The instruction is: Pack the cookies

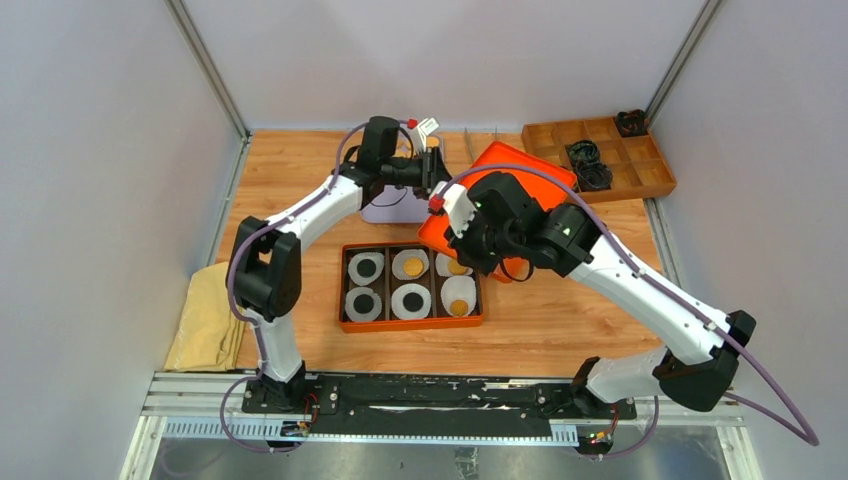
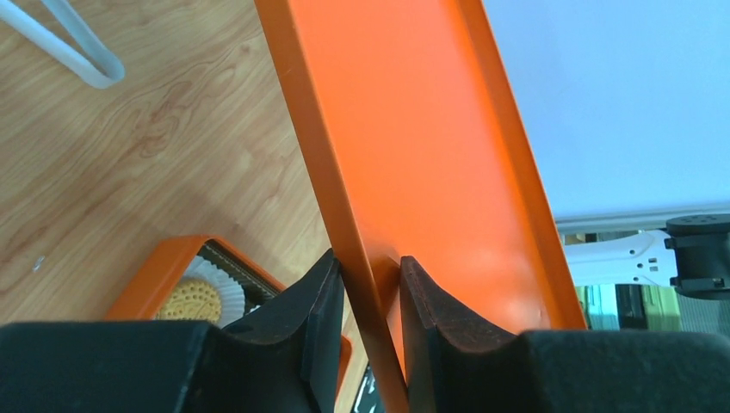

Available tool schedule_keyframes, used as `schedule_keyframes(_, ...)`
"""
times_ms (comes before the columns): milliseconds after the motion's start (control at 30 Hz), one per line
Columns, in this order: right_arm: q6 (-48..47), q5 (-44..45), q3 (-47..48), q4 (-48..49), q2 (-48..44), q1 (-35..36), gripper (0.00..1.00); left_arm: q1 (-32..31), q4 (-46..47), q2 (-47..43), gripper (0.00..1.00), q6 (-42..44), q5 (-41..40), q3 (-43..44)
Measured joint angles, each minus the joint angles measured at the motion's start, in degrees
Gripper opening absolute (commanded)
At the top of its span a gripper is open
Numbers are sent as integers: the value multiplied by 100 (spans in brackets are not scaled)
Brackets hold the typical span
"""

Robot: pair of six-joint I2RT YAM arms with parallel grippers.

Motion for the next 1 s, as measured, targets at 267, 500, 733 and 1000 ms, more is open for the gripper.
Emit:
schedule_keyframes(267,-70,763,-273,651,-557,11,85,-28,-1110,-407,0,673,-754,50)
schedule_keyframes(500,-76,1532,-321,1215,-1045,11,89,-48,-2645,-448,0,1300,-1926,599)
schedule_keyframes(733,-74,2065,-726,1449,-1060,11,89,-2,-3379,-535,0,1458,-2524,1091)
schedule_keyframes(1000,-39,2382,-1211,1821,-1228,11,90,70,-4076,-542,0,1176,-3250,1921)
